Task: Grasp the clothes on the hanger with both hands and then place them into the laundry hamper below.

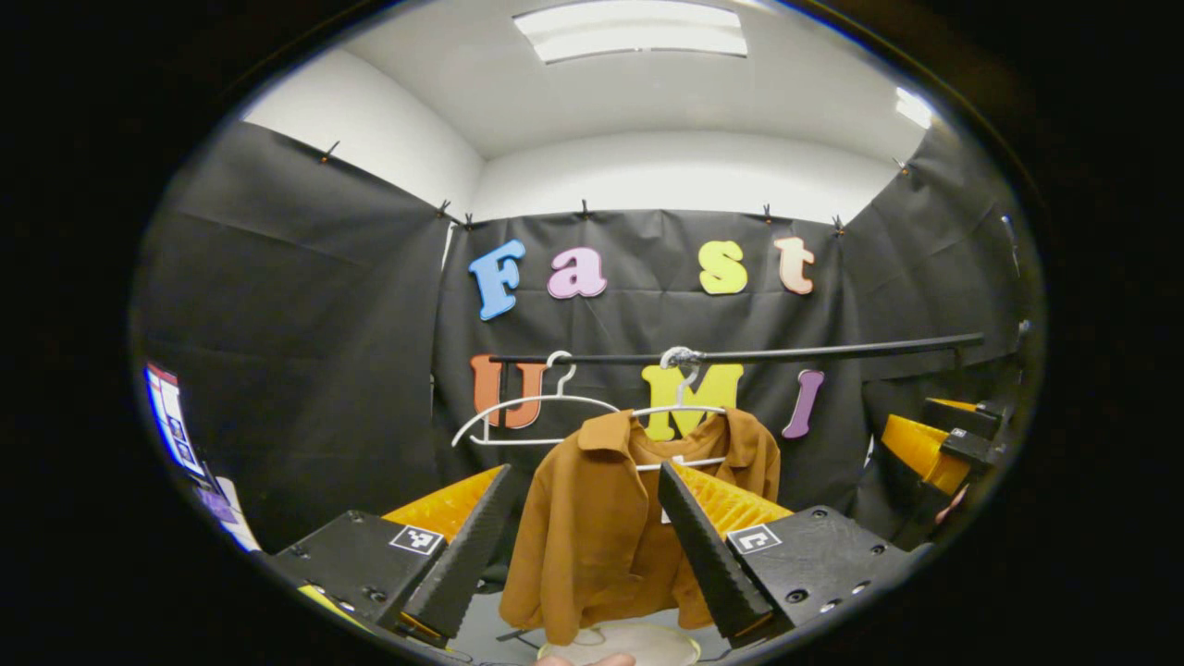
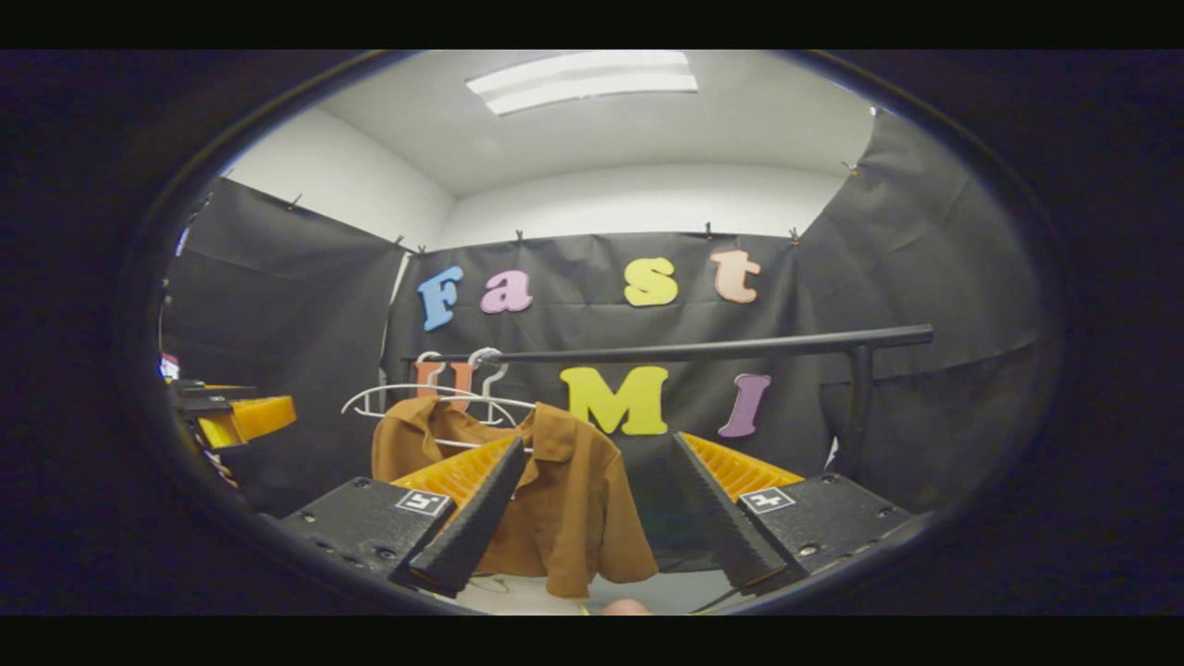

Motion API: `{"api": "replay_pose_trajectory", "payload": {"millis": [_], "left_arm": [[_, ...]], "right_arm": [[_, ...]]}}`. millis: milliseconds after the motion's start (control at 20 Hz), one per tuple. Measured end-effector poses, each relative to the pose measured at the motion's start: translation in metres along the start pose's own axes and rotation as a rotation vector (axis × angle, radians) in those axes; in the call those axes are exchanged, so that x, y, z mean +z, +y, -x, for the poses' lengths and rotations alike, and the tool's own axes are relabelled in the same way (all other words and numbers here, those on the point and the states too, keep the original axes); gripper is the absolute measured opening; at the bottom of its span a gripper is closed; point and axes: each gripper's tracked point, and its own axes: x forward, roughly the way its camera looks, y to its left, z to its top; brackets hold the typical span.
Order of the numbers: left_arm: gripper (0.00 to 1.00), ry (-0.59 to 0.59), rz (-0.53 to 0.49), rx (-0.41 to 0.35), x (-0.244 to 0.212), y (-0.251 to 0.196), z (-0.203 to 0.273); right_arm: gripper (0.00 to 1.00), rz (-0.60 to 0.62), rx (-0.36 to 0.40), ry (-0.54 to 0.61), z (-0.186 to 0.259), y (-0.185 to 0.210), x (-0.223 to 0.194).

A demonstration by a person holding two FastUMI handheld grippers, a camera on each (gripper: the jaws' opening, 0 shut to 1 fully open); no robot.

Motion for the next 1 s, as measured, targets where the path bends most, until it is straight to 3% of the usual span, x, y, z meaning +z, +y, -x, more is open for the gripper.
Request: {"api": "replay_pose_trajectory", "payload": {"millis": [500, 650, 1000], "left_arm": [[1.0, 0.017, -0.039, 0.014, -0.011, -0.038, -0.017], [1.0, 0.023, -0.054, 0.026, -0.015, -0.042, -0.024], [0.97, 0.083, -0.076, -0.021, -0.047, -0.039, -0.05]], "right_arm": [[0.96, 0.015, 0.075, 0.076, -0.026, -0.007, -0.032], [1.0, 0.016, 0.077, 0.101, -0.029, -0.012, -0.044], [0.96, -0.008, 0.058, 0.197, -0.054, 0.003, -0.088]]}}
